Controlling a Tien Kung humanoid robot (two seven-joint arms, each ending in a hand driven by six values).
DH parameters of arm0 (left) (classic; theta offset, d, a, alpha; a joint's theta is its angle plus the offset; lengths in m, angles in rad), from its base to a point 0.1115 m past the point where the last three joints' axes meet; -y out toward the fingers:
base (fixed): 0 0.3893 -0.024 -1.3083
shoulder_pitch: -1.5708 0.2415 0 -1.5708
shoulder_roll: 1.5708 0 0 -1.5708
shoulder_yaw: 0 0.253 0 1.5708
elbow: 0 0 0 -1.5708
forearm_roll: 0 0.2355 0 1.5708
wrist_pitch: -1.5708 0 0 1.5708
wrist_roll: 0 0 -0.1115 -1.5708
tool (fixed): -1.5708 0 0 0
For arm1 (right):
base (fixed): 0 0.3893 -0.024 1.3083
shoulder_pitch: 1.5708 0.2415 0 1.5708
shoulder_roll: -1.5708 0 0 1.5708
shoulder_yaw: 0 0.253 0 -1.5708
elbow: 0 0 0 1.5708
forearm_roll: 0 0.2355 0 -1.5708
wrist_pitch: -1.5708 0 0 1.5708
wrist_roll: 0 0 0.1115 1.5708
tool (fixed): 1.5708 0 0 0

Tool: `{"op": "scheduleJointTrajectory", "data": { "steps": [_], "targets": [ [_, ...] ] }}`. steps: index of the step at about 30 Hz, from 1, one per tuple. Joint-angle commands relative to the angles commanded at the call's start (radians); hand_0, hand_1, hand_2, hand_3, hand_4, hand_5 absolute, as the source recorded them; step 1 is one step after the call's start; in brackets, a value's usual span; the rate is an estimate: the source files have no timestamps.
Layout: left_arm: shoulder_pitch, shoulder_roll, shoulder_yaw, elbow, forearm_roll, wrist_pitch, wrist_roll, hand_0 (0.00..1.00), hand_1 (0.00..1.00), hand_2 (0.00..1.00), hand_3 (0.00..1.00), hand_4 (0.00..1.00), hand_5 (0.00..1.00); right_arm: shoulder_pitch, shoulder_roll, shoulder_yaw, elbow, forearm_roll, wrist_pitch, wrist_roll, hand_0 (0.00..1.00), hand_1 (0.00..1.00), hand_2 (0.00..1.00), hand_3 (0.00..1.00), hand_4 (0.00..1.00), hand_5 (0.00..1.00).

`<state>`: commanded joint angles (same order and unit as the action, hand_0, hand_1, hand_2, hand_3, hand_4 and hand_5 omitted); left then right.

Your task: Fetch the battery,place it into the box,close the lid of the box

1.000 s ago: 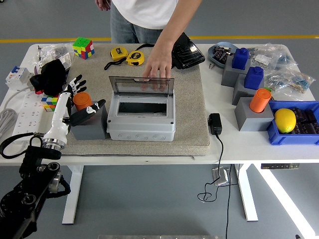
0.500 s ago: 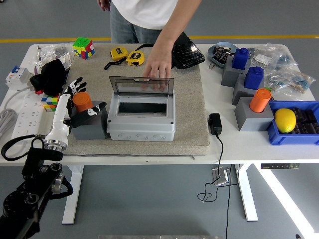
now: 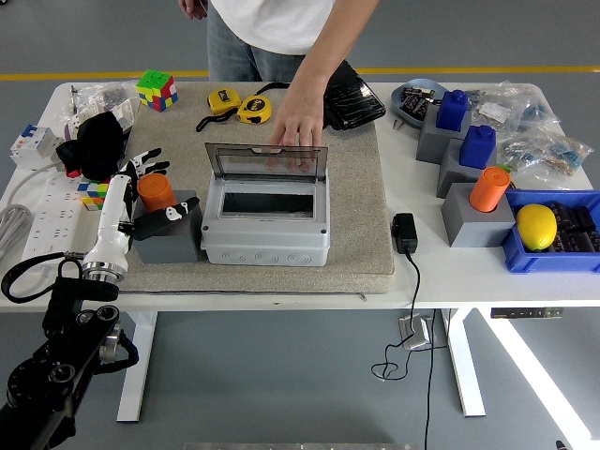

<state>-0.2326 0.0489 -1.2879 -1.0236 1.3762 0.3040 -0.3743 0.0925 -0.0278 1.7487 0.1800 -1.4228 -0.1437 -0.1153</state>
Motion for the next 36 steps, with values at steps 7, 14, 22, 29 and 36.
{"op": "scheduleJointTrajectory", "data": {
  "steps": [7, 14, 22, 29, 36],
  "targets": [
    [0.0, -0.003, 0.0, 0.003, -0.006, 0.009, -0.006, 0.499, 0.618, 0.52, 0.603, 0.998, 0.002, 0.0, 0.001, -0.001, 0.0, 0.0, 0.001, 0.0, 0.826, 0.791, 0.765, 0.797, 0.998, 0.998],
    [-0.001, -0.007, 0.004, 0.005, -0.015, 0.014, -0.011, 0.474, 0.596, 0.47, 0.484, 0.998, 0.002, -0.001, -0.001, -0.002, 0.0, 0.001, 0.001, -0.001, 0.825, 0.791, 0.765, 0.798, 0.998, 0.998],
    [0.0, -0.01, 0.009, 0.006, -0.029, 0.028, -0.018, 0.411, 0.526, 0.423, 0.417, 0.998, 0.002, -0.001, -0.001, -0.005, 0.0, 0.003, 0.001, -0.002, 0.827, 0.791, 0.764, 0.797, 0.998, 0.998],
    [0.002, -0.015, 0.015, 0.007, -0.048, 0.041, -0.026, 0.387, 0.494, 0.408, 0.396, 0.998, 0.002, -0.002, -0.001, -0.005, 0.0, 0.002, 0.001, -0.001, 0.825, 0.791, 0.764, 0.797, 0.998, 0.998],
    [0.001, -0.018, 0.021, 0.005, -0.054, 0.058, -0.028, 0.346, 0.474, 0.391, 0.379, 0.96, 0.002, -0.001, -0.001, -0.004, 0.0, 0.003, 0.001, -0.002, 0.825, 0.791, 0.764, 0.797, 0.998, 0.998]
  ]
}}
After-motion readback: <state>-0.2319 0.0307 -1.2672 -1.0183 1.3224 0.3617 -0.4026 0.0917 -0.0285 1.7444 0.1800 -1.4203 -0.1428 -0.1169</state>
